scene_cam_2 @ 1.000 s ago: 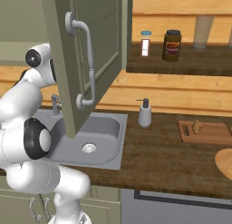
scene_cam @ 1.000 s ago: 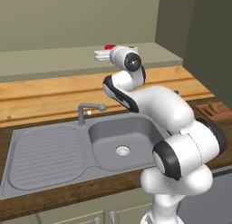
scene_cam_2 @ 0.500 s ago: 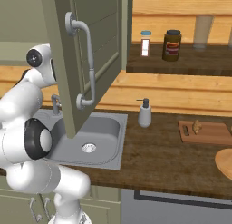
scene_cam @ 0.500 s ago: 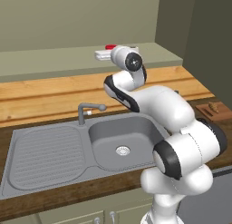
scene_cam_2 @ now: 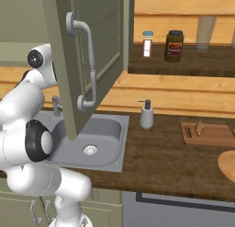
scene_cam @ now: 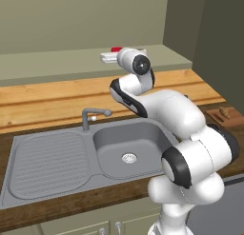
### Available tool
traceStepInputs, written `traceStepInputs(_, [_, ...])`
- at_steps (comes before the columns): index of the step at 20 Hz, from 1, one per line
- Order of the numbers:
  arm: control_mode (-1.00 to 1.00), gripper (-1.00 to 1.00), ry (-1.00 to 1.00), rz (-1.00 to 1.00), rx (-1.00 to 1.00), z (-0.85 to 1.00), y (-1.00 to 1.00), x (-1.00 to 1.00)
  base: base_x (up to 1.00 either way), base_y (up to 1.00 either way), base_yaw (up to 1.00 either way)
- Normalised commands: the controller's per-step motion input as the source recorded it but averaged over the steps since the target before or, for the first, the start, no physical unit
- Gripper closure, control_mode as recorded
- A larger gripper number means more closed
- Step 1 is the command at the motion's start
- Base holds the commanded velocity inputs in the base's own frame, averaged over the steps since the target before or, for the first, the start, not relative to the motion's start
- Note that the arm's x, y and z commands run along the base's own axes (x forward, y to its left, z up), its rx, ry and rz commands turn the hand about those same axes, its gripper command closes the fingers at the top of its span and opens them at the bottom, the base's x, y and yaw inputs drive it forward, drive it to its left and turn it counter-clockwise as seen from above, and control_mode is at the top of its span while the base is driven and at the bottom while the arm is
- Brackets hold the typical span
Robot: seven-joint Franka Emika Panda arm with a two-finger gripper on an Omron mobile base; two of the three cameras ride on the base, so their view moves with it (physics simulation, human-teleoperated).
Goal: From the different types of pastries on the counter, select a croissant and place it on the cutting board. Then retrieve a jar of jam from the cabinet and place it alongside the croissant on the cutting board.
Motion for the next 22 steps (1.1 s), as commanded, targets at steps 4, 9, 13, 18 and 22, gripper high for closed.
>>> traceStepInputs(4, [-1.00,1.00,0.00,0.00,0.00,0.08,0.00,-0.05,0.00,0.00,0.00])
traceStepInputs(9, [-1.00,1.00,0.00,0.00,0.00,0.07,0.00,-0.07,0.00,0.00,0.00])
traceStepInputs(13, [-1.00,1.00,0.02,0.00,-0.01,0.12,0.00,-0.08,0.00,0.00,0.00])
traceStepInputs(18, [-1.00,1.00,-0.04,0.00,0.00,0.44,-0.01,-0.49,0.00,0.00,0.00])
traceStepInputs(22, [-1.00,1.00,-0.09,0.00,0.00,0.60,-0.05,-0.85,0.00,0.00,0.00])
